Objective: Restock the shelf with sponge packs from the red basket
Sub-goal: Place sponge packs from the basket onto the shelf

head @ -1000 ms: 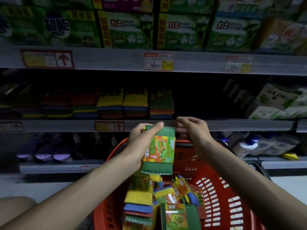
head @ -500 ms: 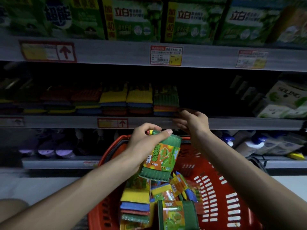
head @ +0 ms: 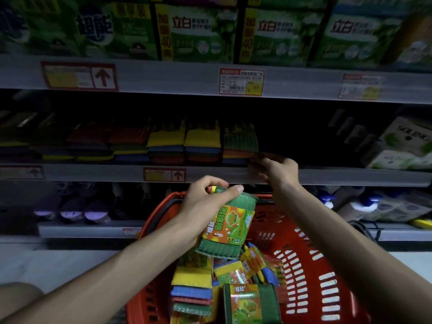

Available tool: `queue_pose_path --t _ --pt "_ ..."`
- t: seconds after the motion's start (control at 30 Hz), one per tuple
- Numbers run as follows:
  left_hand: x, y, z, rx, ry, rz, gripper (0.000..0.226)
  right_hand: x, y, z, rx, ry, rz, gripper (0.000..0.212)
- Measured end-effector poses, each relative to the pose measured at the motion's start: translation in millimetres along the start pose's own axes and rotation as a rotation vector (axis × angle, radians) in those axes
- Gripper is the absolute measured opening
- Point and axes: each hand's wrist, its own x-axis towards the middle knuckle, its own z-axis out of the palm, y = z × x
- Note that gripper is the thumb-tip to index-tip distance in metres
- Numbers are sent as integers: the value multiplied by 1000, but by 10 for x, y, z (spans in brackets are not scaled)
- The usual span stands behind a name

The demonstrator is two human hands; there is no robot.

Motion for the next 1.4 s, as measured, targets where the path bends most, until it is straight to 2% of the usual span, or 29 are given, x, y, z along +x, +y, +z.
queue_pose_path --t 0.3,0.47,0.57,0.8,1.1,1.23,1.4 --pt "-22 12 -19 -8 -6 3 35 -3 -8 -26 -44 -24 -35 21" --pt "-21 28 -10 -11 -4 1 38 38 49 -51 -231 55 -123 13" --pt "-16 7 0 -10 -10 3 34 28 56 -38 -285 73 -163 16" --pt "-13 24 8 -11 -5 3 42 -33 27 -19 -281 -25 -166 34" --pt "-24 64 38 -25 -8 14 33 -130 -50 -167 -285 -74 -150 17" --pt "-24 127 38 -64 24 31 32 -271 -122 -336 -254 -122 -97 18" --pt "-41 243 104 -219 41 10 45 -576 -242 -594 -262 -294 -19 26"
